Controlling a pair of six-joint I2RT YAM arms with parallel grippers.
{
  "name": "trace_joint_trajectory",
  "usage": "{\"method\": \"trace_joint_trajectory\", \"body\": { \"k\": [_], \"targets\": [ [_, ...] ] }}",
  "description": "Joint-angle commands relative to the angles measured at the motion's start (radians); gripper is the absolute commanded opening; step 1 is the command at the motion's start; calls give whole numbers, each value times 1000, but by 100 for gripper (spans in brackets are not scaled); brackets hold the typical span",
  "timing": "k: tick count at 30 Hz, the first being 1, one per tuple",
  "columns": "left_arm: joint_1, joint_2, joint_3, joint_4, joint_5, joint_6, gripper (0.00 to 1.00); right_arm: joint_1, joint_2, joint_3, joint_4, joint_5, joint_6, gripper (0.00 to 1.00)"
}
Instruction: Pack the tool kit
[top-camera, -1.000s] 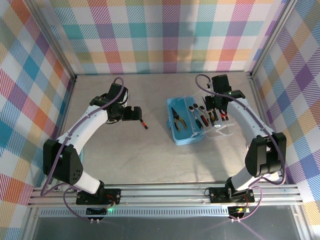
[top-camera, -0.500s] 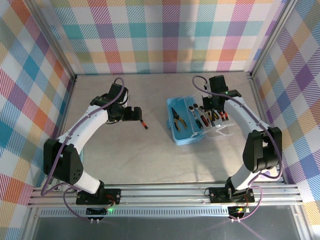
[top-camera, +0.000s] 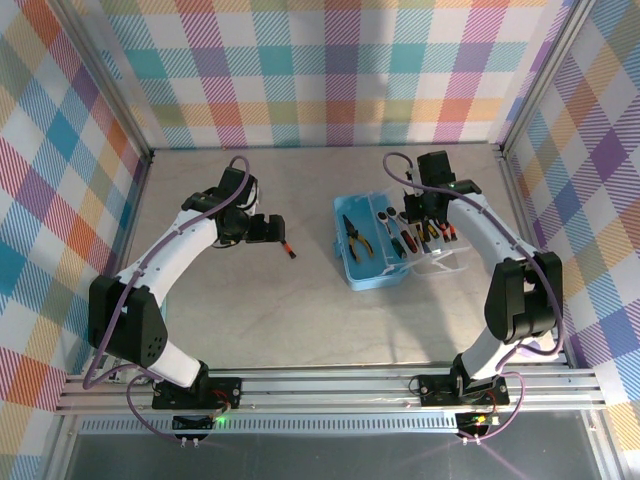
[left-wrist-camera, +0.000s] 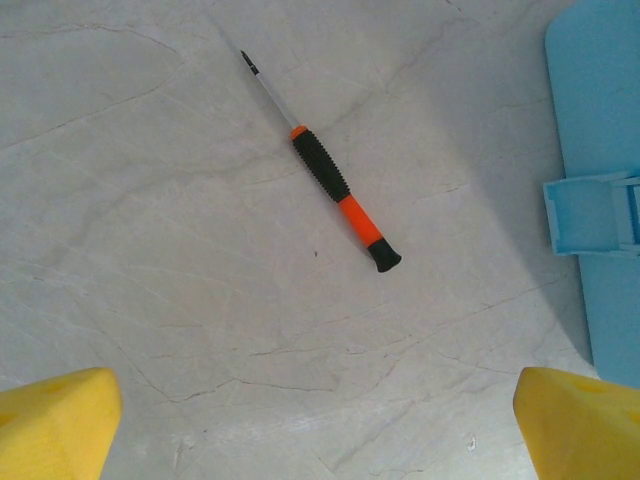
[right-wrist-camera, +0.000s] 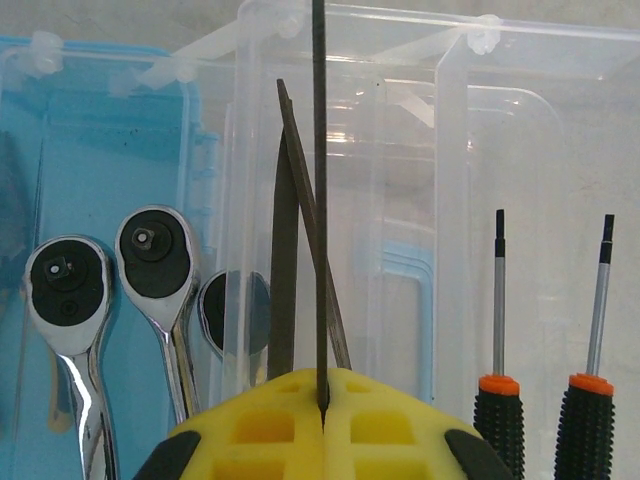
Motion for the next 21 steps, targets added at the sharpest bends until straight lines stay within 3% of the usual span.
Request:
{"method": "trace_joint_trajectory", "body": {
  "k": [1,8,14,21],
  "targets": [
    [5,1,-15,-12,14,12,100,-5,28,-2,46,-18,-50,0],
    [5,-5,-18,-14,14,10,100,-5,73,54,18,-58,-90,0],
    [5,-2,-13,-16,20,10,100,-6,59,47,17,-62,-86,17],
    [5,1,-13,-17,20,10,100,-9,22,51,-7,-48,-85,27]
  ]
}}
